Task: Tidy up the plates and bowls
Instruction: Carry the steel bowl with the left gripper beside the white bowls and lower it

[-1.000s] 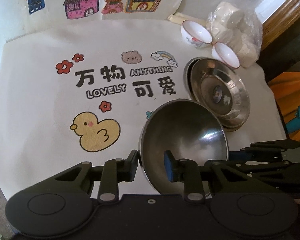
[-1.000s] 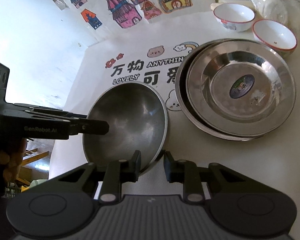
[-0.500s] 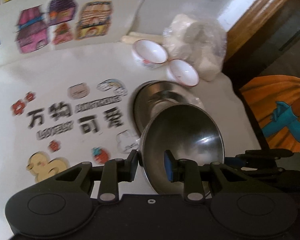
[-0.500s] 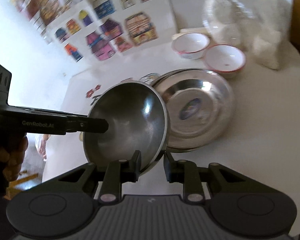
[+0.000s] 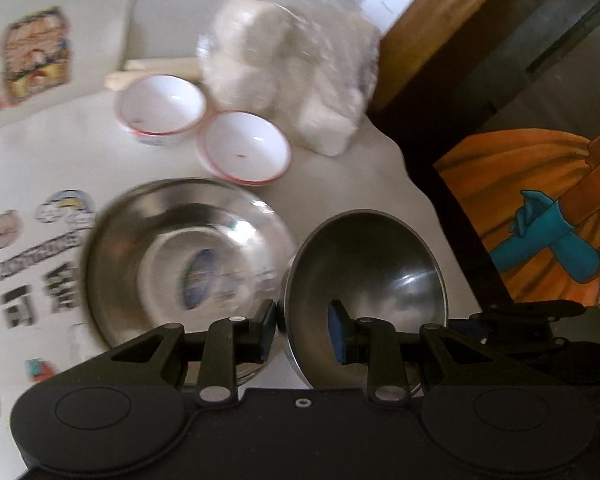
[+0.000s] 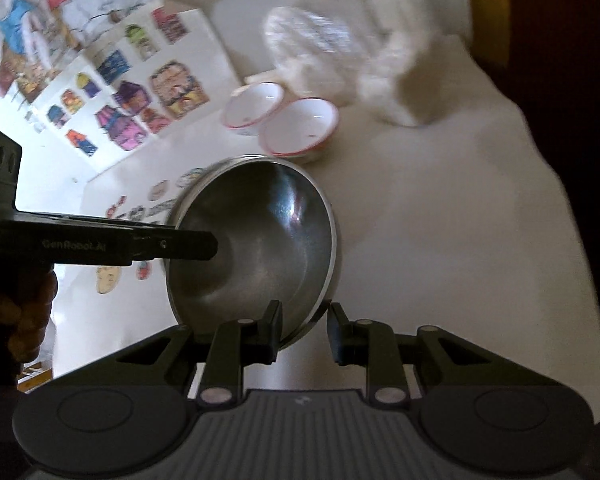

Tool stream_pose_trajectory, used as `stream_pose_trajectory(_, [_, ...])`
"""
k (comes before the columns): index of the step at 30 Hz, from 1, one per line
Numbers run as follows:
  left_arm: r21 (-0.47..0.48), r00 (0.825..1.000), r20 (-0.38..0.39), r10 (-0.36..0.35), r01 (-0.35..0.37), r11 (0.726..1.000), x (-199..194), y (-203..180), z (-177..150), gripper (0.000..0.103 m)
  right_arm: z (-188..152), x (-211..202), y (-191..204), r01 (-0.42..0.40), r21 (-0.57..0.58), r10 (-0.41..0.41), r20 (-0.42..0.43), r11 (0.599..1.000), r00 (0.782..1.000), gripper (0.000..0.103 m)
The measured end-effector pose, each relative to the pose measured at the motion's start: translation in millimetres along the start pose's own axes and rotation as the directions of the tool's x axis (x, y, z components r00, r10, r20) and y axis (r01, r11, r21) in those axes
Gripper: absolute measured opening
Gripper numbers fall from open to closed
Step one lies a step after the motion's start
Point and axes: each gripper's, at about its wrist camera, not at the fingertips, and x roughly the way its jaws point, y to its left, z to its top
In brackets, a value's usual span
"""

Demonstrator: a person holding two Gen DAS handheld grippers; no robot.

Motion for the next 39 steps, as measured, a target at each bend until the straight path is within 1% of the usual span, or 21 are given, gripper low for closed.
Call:
stream_pose_trajectory(6, [-0.018, 0.999, -0.038, -0.013, 0.012, 1.000, 39.1, -30.5, 5.3, 0.029, 2.3, -5.6, -46.9, 0.015, -0.002, -0.015, -0.056, 1.000, 0.998, 0.027])
stream_pose_trajectory(9, [-0.039, 0.998, -0.056, -0.007, 0.004, 0.999, 56.3, -40.9, 6.0, 0.029, 3.4, -4.4, -63.7, 0.012, -0.012, -0.013, -0.085, 1.000, 0.996, 0.027])
stream_pose_trajectory(15, [-0.092, 0.998, -0.067, 0.015, -0.021, 0.996, 75.4, -50.7, 5.1, 0.029, 10.8, 2.1, -87.7, -0.008, -0.049, 0.001, -0.134, 0.999, 0.991, 0.027])
stream_pose_trajectory(22, [-0.147, 0.996, -0.077, 0.055, -0.066, 0.987, 85.3, -50.6, 1.8, 0.030, 20.5, 8.3, -99.3, -0.046, -0.101, 0.028, -0.174, 0.994, 0.984, 0.027])
stream_pose_trajectory(29, [-0.191, 0.993, -0.076, 0.085, -0.098, 0.977, 89.3, -50.9, -0.6, 0.030, 27.3, 14.7, -100.3, -0.075, -0.142, 0.045, -0.202, 0.987, 0.978, 0.028])
stream_pose_trajectory(33, [-0.201, 0.993, -0.068, 0.097, -0.109, 0.974, 86.6, -51.0, -1.8, 0.032, 29.5, 17.5, -99.5, -0.089, -0.150, 0.056, -0.209, 0.985, 0.976, 0.029])
stream_pose_trajectory(36, [-0.205, 0.992, -0.068, 0.107, -0.119, 0.972, 85.6, -52.5, -1.0, 0.032, 30.2, 17.6, -100.3, -0.099, -0.151, 0.066, -0.210, 0.984, 0.975, 0.030])
stream_pose_trajectory(38, [-0.206, 0.992, -0.064, 0.112, -0.123, 0.971, 83.8, -54.2, 0.1, 0.032, 30.4, 17.5, -100.1, -0.104, -0.151, 0.071, -0.207, 0.983, 0.976, 0.037])
stream_pose_trajectory(39, [-0.204, 0.991, -0.063, 0.117, -0.127, 0.971, 82.9, -54.7, 0.4, 0.032, 31.1, 17.5, -100.2, -0.104, -0.152, 0.072, -0.206, 0.983, 0.976, 0.039])
